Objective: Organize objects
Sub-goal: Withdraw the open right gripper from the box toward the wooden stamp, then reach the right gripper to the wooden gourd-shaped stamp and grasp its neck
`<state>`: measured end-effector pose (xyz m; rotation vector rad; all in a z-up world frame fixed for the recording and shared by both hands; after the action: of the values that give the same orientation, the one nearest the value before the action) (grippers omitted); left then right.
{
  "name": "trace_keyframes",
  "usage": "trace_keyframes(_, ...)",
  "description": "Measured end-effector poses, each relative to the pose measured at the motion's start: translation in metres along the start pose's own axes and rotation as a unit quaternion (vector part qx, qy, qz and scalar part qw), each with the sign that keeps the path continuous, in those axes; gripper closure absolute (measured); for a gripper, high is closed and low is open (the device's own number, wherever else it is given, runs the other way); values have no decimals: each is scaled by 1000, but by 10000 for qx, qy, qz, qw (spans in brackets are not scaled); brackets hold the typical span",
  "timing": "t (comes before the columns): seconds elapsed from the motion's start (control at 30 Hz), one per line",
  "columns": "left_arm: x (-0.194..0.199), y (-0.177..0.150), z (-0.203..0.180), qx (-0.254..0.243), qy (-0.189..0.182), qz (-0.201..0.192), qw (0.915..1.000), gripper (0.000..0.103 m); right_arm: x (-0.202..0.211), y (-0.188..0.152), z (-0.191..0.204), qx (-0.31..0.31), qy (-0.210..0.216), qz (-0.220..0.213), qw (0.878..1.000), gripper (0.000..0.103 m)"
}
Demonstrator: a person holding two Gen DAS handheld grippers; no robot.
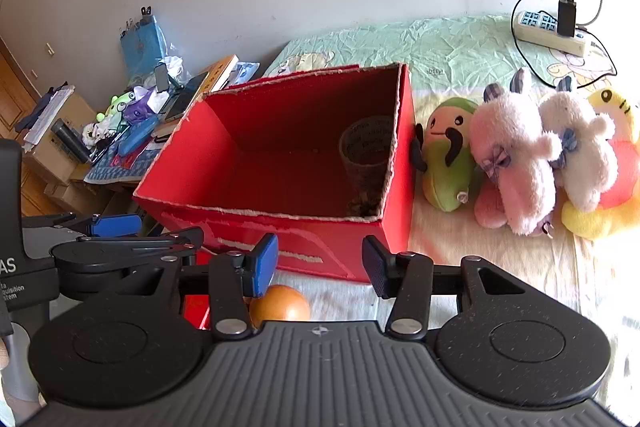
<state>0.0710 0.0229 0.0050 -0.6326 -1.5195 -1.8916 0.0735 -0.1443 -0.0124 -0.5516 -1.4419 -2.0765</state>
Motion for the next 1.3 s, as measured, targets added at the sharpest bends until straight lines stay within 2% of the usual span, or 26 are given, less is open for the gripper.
trace_keyframes(0.17,-1,-12,-3,39,6,149,9999,32,-6,-15,-5,-96,108,255,9996,53)
trace_keyframes(0.47,-3,-44,-6,112,-298,407,9987,32,-20,-45,-10,-419,361,785,9954,53)
trace_keyframes(0.77,-13,-61,-17,41,-297,689,9972,32,-31,-61,-5,-614,551,1175,9896,53)
trace_keyframes(1.3,-24,-69,-21,-146,-409,873,9952,25,-46,-65,1,-778,650,1401,9849,53)
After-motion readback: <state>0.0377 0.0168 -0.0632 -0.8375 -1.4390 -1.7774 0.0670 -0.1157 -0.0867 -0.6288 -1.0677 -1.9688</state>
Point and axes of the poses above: each gripper's, at about its wrist camera, not at the fingertips, and x roughly against the way its jaws point, z to its left, y to its top, the point moved 9 cm from there along -x, roughly the way its jaws point, and after that the axes turned 7 degrees about -z, right-handed, at the moved point
